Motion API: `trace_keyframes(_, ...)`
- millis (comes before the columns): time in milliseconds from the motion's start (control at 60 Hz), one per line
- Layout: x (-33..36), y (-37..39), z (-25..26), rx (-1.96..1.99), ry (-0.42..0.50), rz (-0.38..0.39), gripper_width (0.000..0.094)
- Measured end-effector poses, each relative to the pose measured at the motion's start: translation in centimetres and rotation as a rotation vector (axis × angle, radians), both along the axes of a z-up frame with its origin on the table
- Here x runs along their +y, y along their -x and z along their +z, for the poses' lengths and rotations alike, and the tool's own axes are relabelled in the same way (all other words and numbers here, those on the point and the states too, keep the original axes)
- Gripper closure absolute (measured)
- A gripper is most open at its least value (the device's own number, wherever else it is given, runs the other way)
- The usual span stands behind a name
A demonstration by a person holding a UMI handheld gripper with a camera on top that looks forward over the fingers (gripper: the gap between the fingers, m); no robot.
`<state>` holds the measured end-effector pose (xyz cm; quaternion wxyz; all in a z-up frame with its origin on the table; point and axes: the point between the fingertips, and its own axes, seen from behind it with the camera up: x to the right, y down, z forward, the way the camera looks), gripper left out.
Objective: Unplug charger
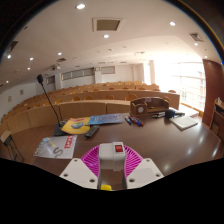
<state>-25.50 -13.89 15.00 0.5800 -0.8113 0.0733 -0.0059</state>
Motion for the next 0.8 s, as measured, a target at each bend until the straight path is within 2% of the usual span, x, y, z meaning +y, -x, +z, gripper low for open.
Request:
trace_keyframes(133,-1.2,-3.4,-9.8,0.066,0.163,-0.005,0.0628)
trace_keyframes(250,-2.6,-5.1,-12.7,0.131,0.250,-0.007,0.0562)
trace_keyframes(300,-2.2,-5.3,-12.4,0.164,0.241,0.013,0.0515)
trace_keyframes(333,-2.6,-6.1,-12.6,0.147,0.241,0.011,0.0438)
trace_keyframes(417,-2.7,-8.0,-11.7,0.052,0.229,0.012,0.0091)
trace_keyframes(433,-2.7,-8.3,-11.4,0.038,0.224,0.011,0.0071)
trace_keyframes(617,-3.9,-9.0,-8.5,-0.055,0.204,0.051,0.0086)
trace_keyframes(800,-8.5,-7.3,-5.9,-0.105,0.201,0.066,0.0086)
